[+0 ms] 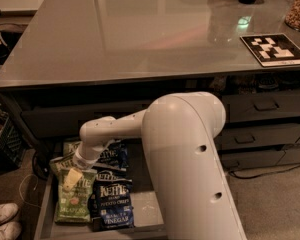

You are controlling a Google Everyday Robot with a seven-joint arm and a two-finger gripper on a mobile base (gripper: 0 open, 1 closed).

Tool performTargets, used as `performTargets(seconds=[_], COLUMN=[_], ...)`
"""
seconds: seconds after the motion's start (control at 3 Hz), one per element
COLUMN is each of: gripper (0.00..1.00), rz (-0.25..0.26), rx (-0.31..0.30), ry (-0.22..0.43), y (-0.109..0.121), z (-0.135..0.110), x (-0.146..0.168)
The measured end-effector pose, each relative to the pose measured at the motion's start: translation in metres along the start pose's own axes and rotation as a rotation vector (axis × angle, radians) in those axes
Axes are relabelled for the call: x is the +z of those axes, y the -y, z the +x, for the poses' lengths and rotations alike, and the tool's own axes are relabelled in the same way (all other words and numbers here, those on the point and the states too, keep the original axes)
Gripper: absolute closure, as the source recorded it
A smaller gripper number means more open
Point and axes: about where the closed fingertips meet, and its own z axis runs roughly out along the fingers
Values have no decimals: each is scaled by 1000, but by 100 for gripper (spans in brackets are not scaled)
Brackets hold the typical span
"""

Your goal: Pick green jalapeno chip bag from middle drawer and place on counter

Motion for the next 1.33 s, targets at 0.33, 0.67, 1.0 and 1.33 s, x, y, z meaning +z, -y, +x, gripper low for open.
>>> performTargets(seconds=[0.33,0.67,1.0,1.33], gripper=[12,12,0,0], rz=[-14,-21,-22,-8], rx=[9,14,14,7], ry=[-12,-19,-19,-28], y=[11,16,16,5], z=[-6,-8,-9,-2], x=[0,0,0,-6])
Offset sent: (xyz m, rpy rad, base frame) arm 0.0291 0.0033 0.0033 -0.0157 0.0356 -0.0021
